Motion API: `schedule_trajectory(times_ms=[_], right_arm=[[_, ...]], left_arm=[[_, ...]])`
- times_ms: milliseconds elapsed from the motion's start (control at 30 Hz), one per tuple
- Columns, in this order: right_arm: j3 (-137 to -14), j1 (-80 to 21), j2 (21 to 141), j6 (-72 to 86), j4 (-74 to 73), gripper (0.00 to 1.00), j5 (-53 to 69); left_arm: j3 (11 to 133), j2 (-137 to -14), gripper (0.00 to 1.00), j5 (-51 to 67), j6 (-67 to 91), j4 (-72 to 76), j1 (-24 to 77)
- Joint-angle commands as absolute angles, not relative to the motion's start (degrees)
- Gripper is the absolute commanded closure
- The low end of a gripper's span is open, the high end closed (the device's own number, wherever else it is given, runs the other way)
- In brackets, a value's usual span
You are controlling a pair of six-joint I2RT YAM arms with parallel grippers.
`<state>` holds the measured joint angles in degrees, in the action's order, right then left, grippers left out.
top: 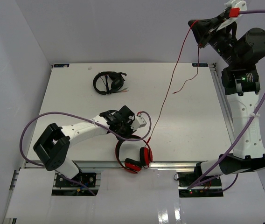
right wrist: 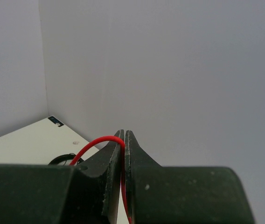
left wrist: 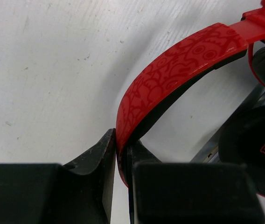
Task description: Wrap the headphones
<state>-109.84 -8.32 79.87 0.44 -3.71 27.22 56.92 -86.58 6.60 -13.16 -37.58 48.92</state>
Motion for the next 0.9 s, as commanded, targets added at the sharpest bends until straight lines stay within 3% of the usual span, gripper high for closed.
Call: schedule_trajectory(times_ms=[0,533,867], right_arm=[[-111.3,-10.1,77.1,3.6,-1.1,0.92,28.4],[-99.8,-17.2,68.6,2.8,-7.2,0.92,30.9],[-98.8,-18.3,68.1,1.6,-8.7,0.92,30.5]], left_arm=[[61.4,-90.3,1.0,6.9,-10.2,-36.7,49.4],[85.7,-103.8,1.0,-8.9,16.0,-42.1,49.4],[88.4,-104.0,1.0,-14.9,28.7,-41.4,49.3]])
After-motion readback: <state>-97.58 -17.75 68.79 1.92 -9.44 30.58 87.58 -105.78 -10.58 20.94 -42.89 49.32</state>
